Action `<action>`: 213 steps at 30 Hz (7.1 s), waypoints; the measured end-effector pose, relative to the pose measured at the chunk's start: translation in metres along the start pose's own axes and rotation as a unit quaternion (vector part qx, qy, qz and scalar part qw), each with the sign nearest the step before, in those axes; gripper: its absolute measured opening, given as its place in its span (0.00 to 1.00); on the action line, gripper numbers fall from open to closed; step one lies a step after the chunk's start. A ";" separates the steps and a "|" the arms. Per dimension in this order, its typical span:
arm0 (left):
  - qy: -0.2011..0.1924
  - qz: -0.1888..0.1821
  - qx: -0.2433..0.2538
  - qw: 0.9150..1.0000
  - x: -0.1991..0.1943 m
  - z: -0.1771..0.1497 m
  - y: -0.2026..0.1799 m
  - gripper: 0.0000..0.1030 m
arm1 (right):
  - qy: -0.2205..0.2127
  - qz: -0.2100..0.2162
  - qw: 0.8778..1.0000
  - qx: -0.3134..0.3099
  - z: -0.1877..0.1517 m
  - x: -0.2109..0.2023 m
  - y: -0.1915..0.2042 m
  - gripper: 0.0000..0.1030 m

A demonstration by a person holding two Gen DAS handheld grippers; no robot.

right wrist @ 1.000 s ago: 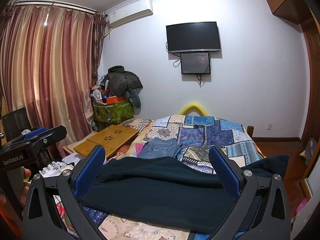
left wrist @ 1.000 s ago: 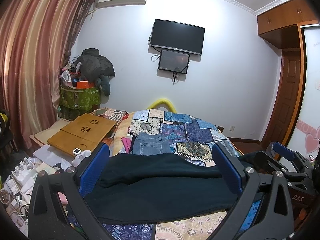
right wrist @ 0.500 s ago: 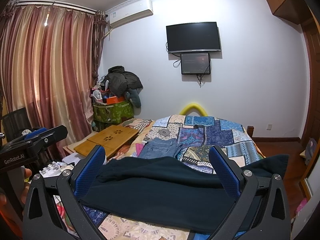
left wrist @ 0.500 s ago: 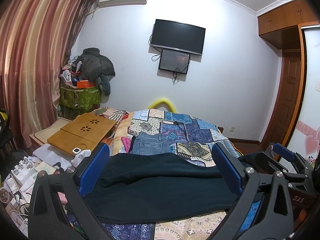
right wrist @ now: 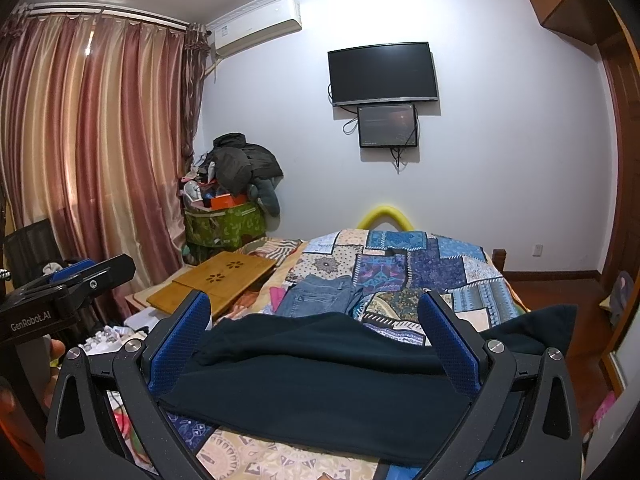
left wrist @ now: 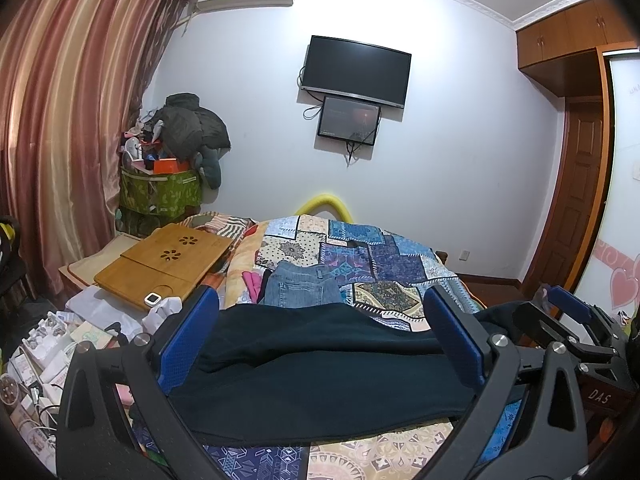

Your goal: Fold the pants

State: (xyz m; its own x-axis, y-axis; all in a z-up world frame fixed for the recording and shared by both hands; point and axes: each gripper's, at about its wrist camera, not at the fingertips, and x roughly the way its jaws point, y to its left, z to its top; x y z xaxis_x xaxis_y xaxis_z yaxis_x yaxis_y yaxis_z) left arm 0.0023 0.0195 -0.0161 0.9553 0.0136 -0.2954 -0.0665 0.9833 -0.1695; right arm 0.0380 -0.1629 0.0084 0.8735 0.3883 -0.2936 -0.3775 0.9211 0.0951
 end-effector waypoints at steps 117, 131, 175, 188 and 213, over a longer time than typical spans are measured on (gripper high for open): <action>0.296 0.069 0.055 0.951 0.350 -0.021 0.171 0.03 | 0.267 0.113 0.955 -0.061 -0.025 0.270 -0.079 0.12; 0.330 0.074 0.024 0.941 0.265 -0.073 0.180 0.11 | 0.274 0.119 0.952 -0.063 -0.074 0.194 -0.050 0.12; 0.321 0.139 -0.023 0.937 0.262 -0.081 0.177 0.13 | 0.322 0.020 0.947 0.006 -0.115 0.192 -0.105 0.49; 0.384 0.166 -0.029 0.908 0.227 -0.144 0.217 0.19 | 0.322 0.020 0.946 0.018 -0.113 0.179 -0.103 0.49; 0.331 0.120 0.031 0.936 0.294 -0.060 0.130 0.89 | 0.290 -0.131 0.945 0.070 -0.078 0.158 -0.246 0.59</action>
State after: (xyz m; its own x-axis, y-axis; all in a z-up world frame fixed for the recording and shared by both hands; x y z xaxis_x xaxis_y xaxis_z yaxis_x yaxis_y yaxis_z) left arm 0.2577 0.1402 -0.1812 0.5265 0.1397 -0.8386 -0.2185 0.9755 0.0253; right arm 0.2443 -0.3303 -0.1356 0.6005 0.1034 -0.7929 -0.0913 0.9940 0.0604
